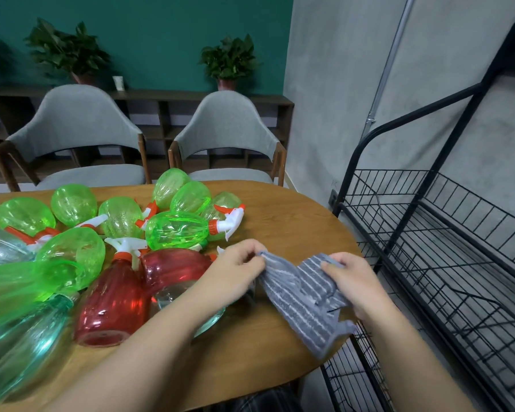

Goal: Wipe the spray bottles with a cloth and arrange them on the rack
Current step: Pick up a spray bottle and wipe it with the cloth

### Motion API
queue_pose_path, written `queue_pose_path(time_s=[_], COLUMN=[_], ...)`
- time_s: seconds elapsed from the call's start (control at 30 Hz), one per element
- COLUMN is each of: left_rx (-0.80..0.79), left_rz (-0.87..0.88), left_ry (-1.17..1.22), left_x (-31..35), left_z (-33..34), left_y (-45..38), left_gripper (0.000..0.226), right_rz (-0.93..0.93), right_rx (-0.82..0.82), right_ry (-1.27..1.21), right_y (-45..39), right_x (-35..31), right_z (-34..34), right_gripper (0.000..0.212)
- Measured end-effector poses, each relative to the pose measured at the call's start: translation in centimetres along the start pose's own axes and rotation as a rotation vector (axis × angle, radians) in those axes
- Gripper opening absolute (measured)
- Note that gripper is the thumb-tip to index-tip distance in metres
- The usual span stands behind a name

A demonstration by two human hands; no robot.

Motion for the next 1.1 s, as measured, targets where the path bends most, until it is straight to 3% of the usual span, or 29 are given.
queue_pose_path(time_s=[0.13,0.17,0.23,0.3,0.37,0.47,0.53,0.7,0.83,0.97,1.1], left_rx=[-0.236,-0.231,-0.226,-0.364,-0.577,-0.717,-0.730,-0.763,-0.799,-0.670,-0.683], left_rz=[0.254,0.304,0.323,0.341,0.259,0.169,0.110,0.194,0.076,0.127,0.112], left_ry=[-0.970,-1.175,-1.488,-1.463,-1.287,-1.248,-1.239,-1.246,-1.314,-1.398,-1.495], left_x=[-3.3,-3.7,-3.6,-3.3,-3.1,-3.9,-4.3,-4.2,-3.4,-3.9,-4.3], left_z=[-0.1,0.0,0.9,2.7,4.8,6.1,5.7,4.0,2.9,3.5,3.8], left_y=[-2.1,-2.5,-2.8,-2.3,-1.6,-0.9,-0.8,-0.2,0.3,0.1,0.3], left_gripper=[0.017,0.014,0.017,0.024,0.032,0.048,0.047,0.014,0.050,0.041,0.040], right_rz=[-0.008,-0.002,-0.013,-0.046,-0.049,-0.086,-0.119,-0.258,-0.302,-0.383,-0.419], right_rx=[0.268,0.291,0.295,0.248,0.152,0.067,0.045,0.142,0.161,0.225,0.219], right_ry=[0.397,0.447,0.498,0.525,0.571,0.746,0.766,0.773,0.760,0.718,0.765], right_y=[-3.1,-3.3,-3.1,-2.5,-1.8,-1.6,-1.9,-2.3,-2.3,-2.0,-1.7], right_x=[3.0,3.6,4.5,4.8,4.9,5.3,5.8,6.5,6.7,6.5,6.5], right_z=[-1.7,-1.9,-2.3,-2.5,-2.6,-2.8,-2.8,-3.0,-2.7,-2.1,-2.4], right_gripper=[0.010,0.016,0.048,0.066,0.063,0.053,0.045,0.019,0.027,0.028,0.019])
Point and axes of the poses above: each hand's wrist, its own y-axis away from the middle knuckle, its own z-axis out of the palm, x = y × z, the point moved 1 cm from there along -y, towards the middle knuckle, and after that the axes turned 9 degrees about z, right-handed, at the moved point
